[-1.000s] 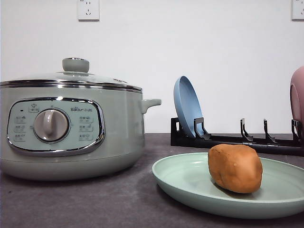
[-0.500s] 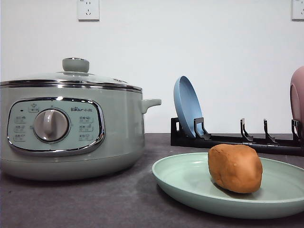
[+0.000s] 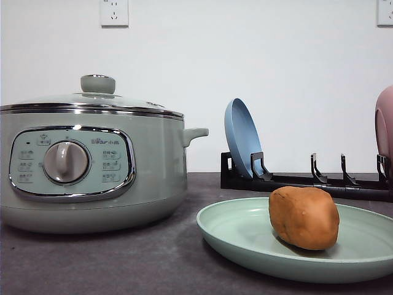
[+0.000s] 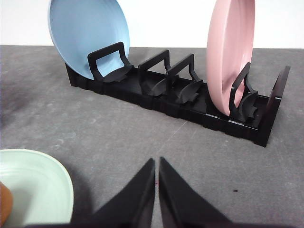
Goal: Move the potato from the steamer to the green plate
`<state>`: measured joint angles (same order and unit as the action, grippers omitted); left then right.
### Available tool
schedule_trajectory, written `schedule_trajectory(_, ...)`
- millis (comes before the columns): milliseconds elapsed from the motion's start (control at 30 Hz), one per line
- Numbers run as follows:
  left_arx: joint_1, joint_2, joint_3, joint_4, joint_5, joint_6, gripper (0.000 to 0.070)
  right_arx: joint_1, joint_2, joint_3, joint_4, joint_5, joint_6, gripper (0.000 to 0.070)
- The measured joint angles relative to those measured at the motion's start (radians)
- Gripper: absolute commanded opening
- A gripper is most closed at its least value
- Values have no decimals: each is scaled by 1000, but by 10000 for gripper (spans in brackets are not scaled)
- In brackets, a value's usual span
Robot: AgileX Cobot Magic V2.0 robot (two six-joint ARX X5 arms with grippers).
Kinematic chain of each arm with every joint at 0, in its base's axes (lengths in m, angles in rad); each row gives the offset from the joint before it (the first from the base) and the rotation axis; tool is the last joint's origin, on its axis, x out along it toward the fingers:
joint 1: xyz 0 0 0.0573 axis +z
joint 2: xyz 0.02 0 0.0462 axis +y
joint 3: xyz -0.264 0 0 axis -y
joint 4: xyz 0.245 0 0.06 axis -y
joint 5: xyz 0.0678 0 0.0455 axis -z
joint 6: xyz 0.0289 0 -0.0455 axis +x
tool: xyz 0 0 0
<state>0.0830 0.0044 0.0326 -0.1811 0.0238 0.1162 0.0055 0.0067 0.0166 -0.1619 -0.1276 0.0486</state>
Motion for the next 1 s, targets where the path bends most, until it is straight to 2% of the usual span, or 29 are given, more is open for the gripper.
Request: schedule_trajectory(1000,0,0,0,0,0,0,1,0,0,0,0,0,0,0)
